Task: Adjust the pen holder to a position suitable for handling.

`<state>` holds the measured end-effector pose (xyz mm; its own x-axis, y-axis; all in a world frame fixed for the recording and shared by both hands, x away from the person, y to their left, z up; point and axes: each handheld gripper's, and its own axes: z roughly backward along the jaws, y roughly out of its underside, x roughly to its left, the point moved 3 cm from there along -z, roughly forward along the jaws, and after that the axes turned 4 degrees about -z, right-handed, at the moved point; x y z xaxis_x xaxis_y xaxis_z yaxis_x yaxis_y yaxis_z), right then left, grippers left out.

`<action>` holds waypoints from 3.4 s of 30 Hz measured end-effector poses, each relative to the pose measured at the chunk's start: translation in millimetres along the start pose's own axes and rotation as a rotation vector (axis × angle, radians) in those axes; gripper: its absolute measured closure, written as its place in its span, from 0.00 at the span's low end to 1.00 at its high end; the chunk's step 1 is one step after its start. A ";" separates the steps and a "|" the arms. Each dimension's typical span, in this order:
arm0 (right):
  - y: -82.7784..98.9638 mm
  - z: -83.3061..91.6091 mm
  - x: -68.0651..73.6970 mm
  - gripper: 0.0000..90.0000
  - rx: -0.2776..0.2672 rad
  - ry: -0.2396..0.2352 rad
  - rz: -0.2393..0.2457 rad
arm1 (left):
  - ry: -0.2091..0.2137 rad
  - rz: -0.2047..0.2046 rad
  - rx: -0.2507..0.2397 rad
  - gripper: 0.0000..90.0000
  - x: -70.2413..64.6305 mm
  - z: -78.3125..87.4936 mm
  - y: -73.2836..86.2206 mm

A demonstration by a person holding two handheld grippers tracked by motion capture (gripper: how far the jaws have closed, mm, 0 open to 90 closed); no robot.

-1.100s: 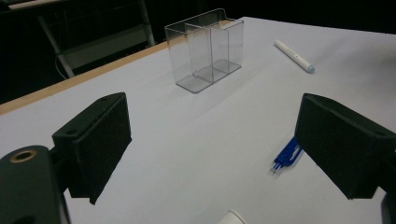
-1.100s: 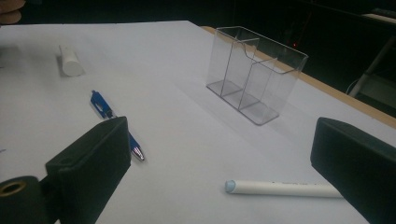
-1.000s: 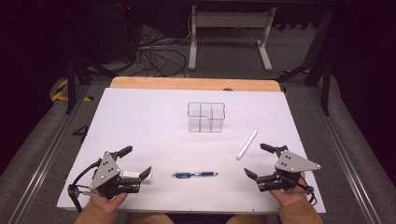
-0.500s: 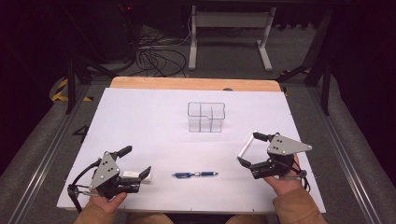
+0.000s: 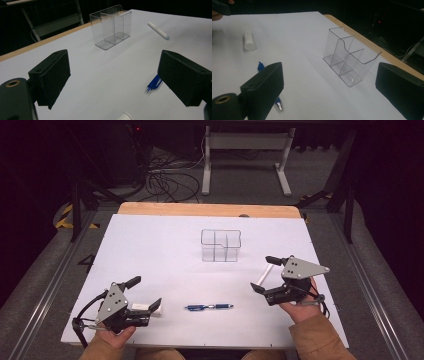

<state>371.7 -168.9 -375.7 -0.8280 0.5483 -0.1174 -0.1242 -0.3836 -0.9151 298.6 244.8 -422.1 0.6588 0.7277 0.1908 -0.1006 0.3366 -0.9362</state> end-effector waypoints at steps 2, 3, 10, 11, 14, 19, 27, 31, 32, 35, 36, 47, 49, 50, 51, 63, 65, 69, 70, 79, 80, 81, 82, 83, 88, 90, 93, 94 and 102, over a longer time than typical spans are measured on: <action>-0.7 -0.3 0.3 0.12 0.003 -0.004 -0.002 | -0.002 0.000 0.000 0.13 0.2 0.2 0.1; -1.3 -0.5 0.4 0.12 0.003 -0.004 -0.003 | -0.004 -0.001 -0.003 0.13 0.6 0.2 0.0; -11.9 -7.5 -0.6 0.14 0.041 0.013 0.027 | -0.006 -0.005 0.002 0.13 -0.1 -0.1 -0.1; -14.5 -8.2 -0.8 0.15 0.043 0.013 0.033 | -0.005 -0.003 0.002 0.13 -0.1 -0.2 0.1; -19.2 -10.5 -2.3 0.16 0.045 0.013 0.048 | -0.006 -0.002 0.002 0.13 0.1 -0.1 0.3; -27.2 -25.4 -10.5 0.21 0.078 -0.012 0.056 | -0.007 -0.002 0.000 0.14 0.4 0.8 0.5; -36.1 -46.9 -20.7 0.28 0.127 -0.034 0.054 | -0.011 -0.006 0.002 0.14 1.1 1.2 0.8; -40.4 -55.8 -23.3 0.31 0.150 -0.045 0.062 | -0.009 -0.004 0.005 0.14 0.8 1.2 1.1; -41.2 -58.2 -24.1 0.32 0.154 -0.047 0.063 | -0.009 -0.004 0.005 0.14 0.8 1.2 1.1; -42.9 -65.0 -27.0 0.35 0.169 -0.047 0.061 | -0.009 -0.003 0.005 0.14 0.9 1.4 1.1; -43.3 -66.9 -28.3 0.36 0.173 -0.051 0.062 | -0.010 -0.003 0.006 0.14 1.1 1.5 1.3; -47.0 -88.2 -37.2 0.44 0.224 -0.044 0.105 | -0.013 -0.002 0.005 0.14 1.8 2.0 1.6; -47.2 -92.7 -38.6 0.45 0.241 -0.044 0.109 | -0.013 -0.005 0.005 0.14 1.8 2.0 1.4; -47.4 -94.7 -39.9 0.45 0.250 -0.040 0.119 | -0.015 -0.005 0.004 0.14 1.8 2.0 1.5; -47.6 -96.3 -40.4 0.46 0.253 -0.041 0.118 | -0.016 -0.006 0.004 0.14 1.8 2.0 1.5; -46.8 -120.7 -50.3 0.49 0.302 -0.061 0.118 | -0.022 0.000 -0.002 0.14 3.5 3.1 1.7; -47.6 -126.9 -51.2 0.50 0.310 -0.070 0.118 | -0.022 0.002 -0.001 0.14 3.7 3.1 1.7; -48.6 -133.4 -52.8 0.50 0.326 -0.072 0.120 | -0.022 0.001 -0.002 0.14 3.5 3.2 1.6; -48.6 -133.4 -52.8 0.50 0.326 -0.072 0.120 | -0.025 0.002 -0.001 0.14 3.6 3.4 1.7; -44.2 -144.5 -55.2 0.53 0.344 -0.089 0.118 | -0.023 0.005 -0.002 0.14 3.7 3.8 1.9; -43.9 -145.8 -55.6 0.54 0.345 -0.092 0.118 | -0.025 0.007 -0.003 0.14 3.8 3.8 1.9; -43.7 -147.1 -56.2 0.55 0.344 -0.094 0.121 | -0.025 0.009 -0.005 0.14 4.0 3.7 2.1; -43.3 -148.7 -56.4 0.56 0.342 -0.098 0.121 | -0.025 0.011 -0.004 0.14 4.2 3.6 2.2; -41.9 -152.8 -57.5 0.58 0.350 -0.102 0.132 | -0.024 0.011 -0.003 0.14 4.2 3.4 2.3; -39.6 -162.1 -57.5 0.63 0.381 -0.106 0.160 | -0.024 0.009 -0.003 0.14 4.0 3.4 2.5; -39.0 -168.9 -57.0 0.67 0.402 -0.098 0.166 | -0.022 0.012 -0.003 0.14 4.5 3.5 2.7; -38.2 -173.5 -56.8 0.70 0.423 -0.101 0.178 | -0.020 0.009 -0.001 0.14 4.8 3.7 3.0; -36.7 -177.2 -56.1 0.72 0.434 -0.103 0.182 | -0.020 0.009 -0.003 0.14 4.6 3.8 3.0; -32.4 -187.3 -51.2 0.80 0.483 -0.110 0.226 | -0.022 0.005 -0.001 0.14 5.0 3.6 3.3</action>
<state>520.6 -45.3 -412.2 -0.9125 0.3414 -0.2255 -0.1521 -0.7948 -0.5875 298.8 251.8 -423.2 0.6420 0.7422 0.1923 -0.1035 0.3323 -0.9375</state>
